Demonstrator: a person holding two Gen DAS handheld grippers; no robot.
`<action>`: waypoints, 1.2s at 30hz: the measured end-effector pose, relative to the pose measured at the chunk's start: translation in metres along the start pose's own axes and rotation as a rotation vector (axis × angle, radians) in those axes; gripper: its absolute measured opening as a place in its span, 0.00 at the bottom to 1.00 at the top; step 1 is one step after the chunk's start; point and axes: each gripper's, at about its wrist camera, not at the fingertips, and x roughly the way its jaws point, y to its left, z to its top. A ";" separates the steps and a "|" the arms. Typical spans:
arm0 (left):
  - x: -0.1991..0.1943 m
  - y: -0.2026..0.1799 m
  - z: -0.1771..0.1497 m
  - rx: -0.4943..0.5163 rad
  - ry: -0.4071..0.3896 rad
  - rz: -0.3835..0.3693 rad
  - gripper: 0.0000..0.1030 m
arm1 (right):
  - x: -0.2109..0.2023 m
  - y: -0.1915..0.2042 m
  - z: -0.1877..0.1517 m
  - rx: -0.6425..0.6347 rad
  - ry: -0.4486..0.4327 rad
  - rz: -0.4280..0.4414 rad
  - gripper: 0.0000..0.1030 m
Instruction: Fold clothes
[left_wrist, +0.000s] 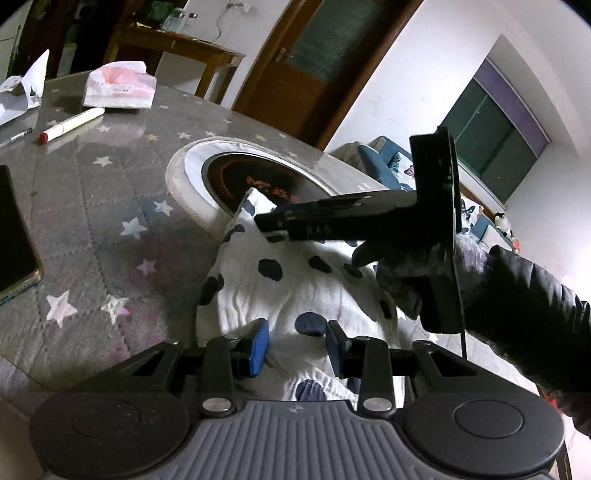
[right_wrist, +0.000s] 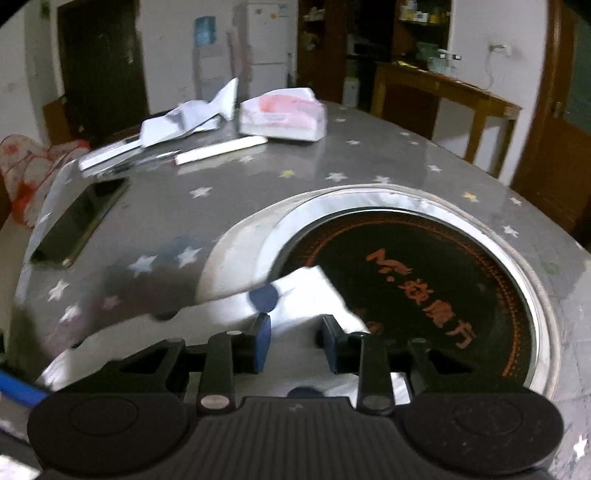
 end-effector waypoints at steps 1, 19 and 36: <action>0.000 0.000 0.000 0.000 0.000 0.000 0.35 | -0.002 -0.002 0.000 0.010 -0.006 -0.007 0.30; 0.008 -0.008 -0.001 0.053 0.012 0.062 0.35 | -0.078 0.036 -0.054 -0.024 -0.070 0.066 0.50; 0.012 -0.009 -0.002 0.076 0.016 0.075 0.36 | -0.098 0.046 -0.097 -0.014 -0.093 0.018 0.51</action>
